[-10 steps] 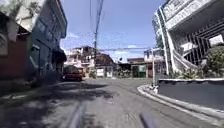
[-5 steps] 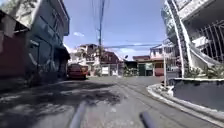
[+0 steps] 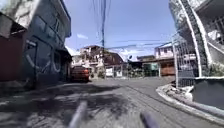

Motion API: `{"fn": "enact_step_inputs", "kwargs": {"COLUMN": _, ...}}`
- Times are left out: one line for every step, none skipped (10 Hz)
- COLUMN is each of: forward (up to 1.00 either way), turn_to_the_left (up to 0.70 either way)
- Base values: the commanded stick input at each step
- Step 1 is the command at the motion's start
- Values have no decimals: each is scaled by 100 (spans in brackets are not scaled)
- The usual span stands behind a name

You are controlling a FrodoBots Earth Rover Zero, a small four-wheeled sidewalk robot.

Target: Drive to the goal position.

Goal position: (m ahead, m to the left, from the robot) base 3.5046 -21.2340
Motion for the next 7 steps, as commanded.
{"fn": "enact_step_inputs", "kwargs": {"forward": 100, "turn_to_the_left": -40}}
{"fn": "enact_step_inputs", "kwargs": {"forward": 100, "turn_to_the_left": -26}}
{"fn": "enact_step_inputs", "kwargs": {"forward": 100, "turn_to_the_left": -2}}
{"fn": "enact_step_inputs", "kwargs": {"forward": 100, "turn_to_the_left": -2}}
{"fn": "enact_step_inputs", "kwargs": {"forward": 100, "turn_to_the_left": 0}}
{"fn": "enact_step_inputs", "kwargs": {"forward": 100, "turn_to_the_left": 0}}
{"fn": "enact_step_inputs", "kwargs": {"forward": 100, "turn_to_the_left": 0}}
